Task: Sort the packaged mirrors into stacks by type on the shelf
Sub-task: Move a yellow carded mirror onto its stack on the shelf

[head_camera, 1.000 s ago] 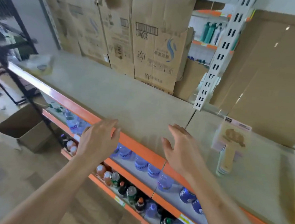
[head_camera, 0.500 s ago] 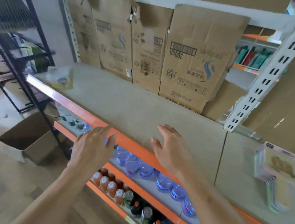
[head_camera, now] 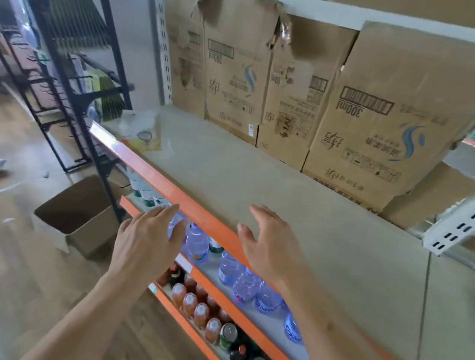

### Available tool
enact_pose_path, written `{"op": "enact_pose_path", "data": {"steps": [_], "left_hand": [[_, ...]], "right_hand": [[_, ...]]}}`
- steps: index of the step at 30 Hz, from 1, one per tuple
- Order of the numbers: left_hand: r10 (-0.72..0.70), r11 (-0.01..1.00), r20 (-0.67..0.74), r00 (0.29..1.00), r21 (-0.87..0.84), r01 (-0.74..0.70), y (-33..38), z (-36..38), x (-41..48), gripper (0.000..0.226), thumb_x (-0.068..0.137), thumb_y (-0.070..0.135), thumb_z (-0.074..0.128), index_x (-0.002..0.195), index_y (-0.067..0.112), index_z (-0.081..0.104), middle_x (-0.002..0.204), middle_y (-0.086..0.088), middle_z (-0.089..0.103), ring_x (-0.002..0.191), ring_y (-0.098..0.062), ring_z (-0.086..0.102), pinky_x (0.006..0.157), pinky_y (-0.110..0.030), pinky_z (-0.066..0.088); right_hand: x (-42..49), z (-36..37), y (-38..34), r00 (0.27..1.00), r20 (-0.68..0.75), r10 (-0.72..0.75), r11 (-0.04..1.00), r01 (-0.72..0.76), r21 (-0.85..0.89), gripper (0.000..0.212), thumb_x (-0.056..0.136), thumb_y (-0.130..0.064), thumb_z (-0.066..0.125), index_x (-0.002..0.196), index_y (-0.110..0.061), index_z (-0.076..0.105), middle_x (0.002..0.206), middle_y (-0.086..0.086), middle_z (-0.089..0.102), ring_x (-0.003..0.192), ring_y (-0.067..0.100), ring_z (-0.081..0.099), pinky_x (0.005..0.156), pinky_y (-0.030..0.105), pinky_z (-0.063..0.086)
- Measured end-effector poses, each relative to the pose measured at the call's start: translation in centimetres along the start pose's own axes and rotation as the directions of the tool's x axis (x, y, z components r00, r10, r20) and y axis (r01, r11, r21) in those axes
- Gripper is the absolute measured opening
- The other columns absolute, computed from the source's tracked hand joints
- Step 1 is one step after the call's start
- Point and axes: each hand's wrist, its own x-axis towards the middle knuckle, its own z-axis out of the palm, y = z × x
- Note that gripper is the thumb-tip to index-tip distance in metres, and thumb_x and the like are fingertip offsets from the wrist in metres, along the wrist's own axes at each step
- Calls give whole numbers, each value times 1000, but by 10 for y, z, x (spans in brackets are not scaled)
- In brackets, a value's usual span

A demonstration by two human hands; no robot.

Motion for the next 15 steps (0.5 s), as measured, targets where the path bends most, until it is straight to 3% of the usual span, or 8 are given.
{"op": "enact_pose_path", "data": {"steps": [8, 15], "left_hand": [[-35, 998, 11, 999, 46, 34, -35, 4, 64, 42, 93, 42, 49, 125, 18, 62, 120, -3, 66, 101, -30, 65, 90, -44, 47], [-34, 996, 41, 999, 83, 30, -48, 13, 119, 46, 92, 45, 43, 126, 20, 60, 116, -3, 67, 106, -29, 63, 88, -41, 45]], "right_hand": [[66, 25, -10, 1000, 25, -15, 1000, 15, 23, 52, 96, -32, 46, 142, -9, 38, 149, 8, 38, 140, 17, 30, 115, 26, 19], [123, 33, -13, 999, 51, -9, 999, 7, 45, 53, 96, -35, 46, 143, -10, 37, 148, 4, 41, 137, 15, 35, 111, 23, 24]]}}
